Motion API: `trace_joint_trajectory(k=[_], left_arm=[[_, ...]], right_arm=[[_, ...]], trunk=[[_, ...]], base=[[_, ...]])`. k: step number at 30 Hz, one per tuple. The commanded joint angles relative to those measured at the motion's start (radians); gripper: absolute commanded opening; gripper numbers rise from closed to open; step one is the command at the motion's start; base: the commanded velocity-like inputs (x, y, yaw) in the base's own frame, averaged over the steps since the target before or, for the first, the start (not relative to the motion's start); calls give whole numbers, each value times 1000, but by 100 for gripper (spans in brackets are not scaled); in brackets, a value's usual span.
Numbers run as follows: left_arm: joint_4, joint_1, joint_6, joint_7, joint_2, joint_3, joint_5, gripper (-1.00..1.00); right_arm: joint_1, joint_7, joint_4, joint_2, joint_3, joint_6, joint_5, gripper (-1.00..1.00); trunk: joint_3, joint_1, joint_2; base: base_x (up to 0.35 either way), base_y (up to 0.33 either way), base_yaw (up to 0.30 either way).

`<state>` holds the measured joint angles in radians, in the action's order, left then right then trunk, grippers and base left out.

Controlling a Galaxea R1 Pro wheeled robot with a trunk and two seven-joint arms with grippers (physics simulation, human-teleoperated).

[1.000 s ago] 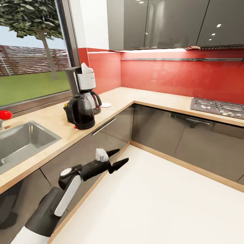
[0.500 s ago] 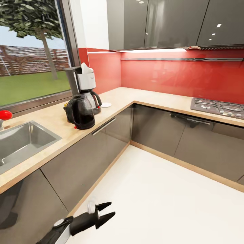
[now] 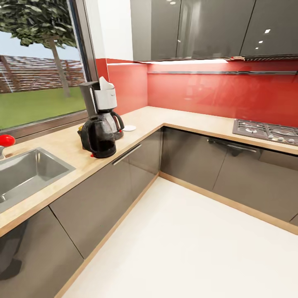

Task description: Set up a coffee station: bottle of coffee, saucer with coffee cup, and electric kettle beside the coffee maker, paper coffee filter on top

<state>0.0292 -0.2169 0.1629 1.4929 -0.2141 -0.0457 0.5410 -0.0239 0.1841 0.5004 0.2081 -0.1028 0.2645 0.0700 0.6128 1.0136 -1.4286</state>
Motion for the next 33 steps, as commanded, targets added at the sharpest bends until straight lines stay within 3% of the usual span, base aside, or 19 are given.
trace_joint_trajectory(k=[1,8,11,13,15,21,33], left_arm=[[-1,7,11,0,0,0,5,100],[-2,31,12,-2,-1,16,5,100],[-2,33,12,-12,-1,18,6,100],[-2,34,13,-38,-1,19,6,100],[-2,34,13,-60,-1,21,5,100],[-1,34,13,-73,-1,22,5,100],[1,34,13,-80,-1,23,5,100]], right_arm=[[-1,9,0,-1,-8,3,7,100],[-1,9,-3,-4,-5,5,7,100],[-1,11,49,-5,-4,28,6,100],[-1,12,137,-27,-4,37,6,100],[-1,11,195,-68,-5,43,12,100],[-1,8,101,-96,-1,51,17,100],[-1,10,57,-101,2,52,19,100]], trunk=[[1,0,0],[1,0,0],[1,0,0],[1,0,0],[1,0,0],[1,0,0],[1,0,0]], base=[[0,0,0],[0,0,0],[0,0,0],[0,0,0],[0,0,0],[0,0,22],[0,0,89]])
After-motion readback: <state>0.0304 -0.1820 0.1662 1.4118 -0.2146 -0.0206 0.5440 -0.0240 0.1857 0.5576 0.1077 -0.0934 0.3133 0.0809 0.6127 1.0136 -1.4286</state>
